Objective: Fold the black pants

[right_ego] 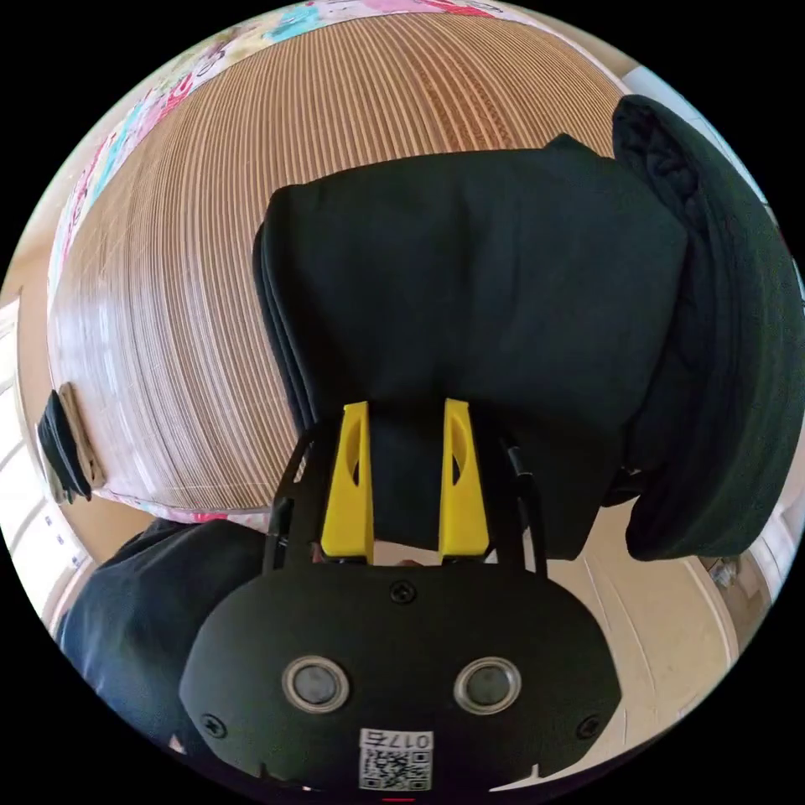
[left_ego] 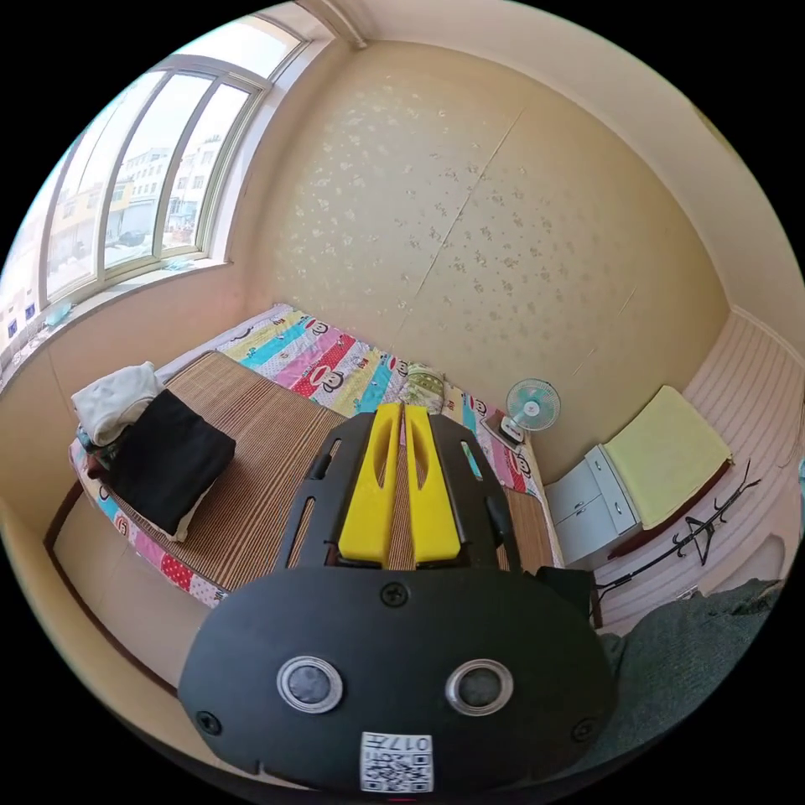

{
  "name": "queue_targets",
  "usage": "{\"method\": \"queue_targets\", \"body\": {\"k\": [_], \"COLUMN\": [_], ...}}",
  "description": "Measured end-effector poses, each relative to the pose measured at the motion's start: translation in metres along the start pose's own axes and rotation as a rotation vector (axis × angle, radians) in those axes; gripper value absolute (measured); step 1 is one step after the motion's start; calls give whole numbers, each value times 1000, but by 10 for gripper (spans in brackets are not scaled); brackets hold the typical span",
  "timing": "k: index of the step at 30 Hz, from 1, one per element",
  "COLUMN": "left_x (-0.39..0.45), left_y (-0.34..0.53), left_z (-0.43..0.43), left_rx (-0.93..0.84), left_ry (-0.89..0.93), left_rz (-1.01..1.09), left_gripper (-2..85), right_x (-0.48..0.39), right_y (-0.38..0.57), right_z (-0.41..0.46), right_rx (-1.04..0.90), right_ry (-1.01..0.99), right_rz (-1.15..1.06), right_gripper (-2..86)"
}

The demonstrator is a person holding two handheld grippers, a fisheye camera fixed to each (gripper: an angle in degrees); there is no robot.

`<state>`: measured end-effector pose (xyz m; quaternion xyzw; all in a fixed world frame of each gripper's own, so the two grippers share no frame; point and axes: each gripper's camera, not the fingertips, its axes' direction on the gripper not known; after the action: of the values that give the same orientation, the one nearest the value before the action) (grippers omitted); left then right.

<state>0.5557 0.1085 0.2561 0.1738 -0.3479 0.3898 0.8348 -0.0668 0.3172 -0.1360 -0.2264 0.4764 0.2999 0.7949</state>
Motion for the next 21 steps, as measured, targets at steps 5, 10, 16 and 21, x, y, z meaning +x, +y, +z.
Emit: {"method": "queue_targets", "body": {"k": [5, 10, 16, 21], "left_x": [28, 32, -8, -29], "left_y": [-27, -44, -54, -57], "left_z": [21, 28, 53, 70], "left_rx": [-26, -49, -86, -103], "left_ry": [41, 126, 263, 352], "left_rz": [117, 149, -13, -99], "left_gripper": [-10, -10, -10, -10], "right_x": [60, 87, 85, 2], "right_y": [9, 53, 62, 60], "right_z": [-10, -31, -66, -154], "right_rx": [74, 371, 547, 443], "right_ry": [-557, -1159, -1515, -1289], "right_rz": [207, 4, -115, -536], "right_gripper": [27, 21, 17, 14]}}
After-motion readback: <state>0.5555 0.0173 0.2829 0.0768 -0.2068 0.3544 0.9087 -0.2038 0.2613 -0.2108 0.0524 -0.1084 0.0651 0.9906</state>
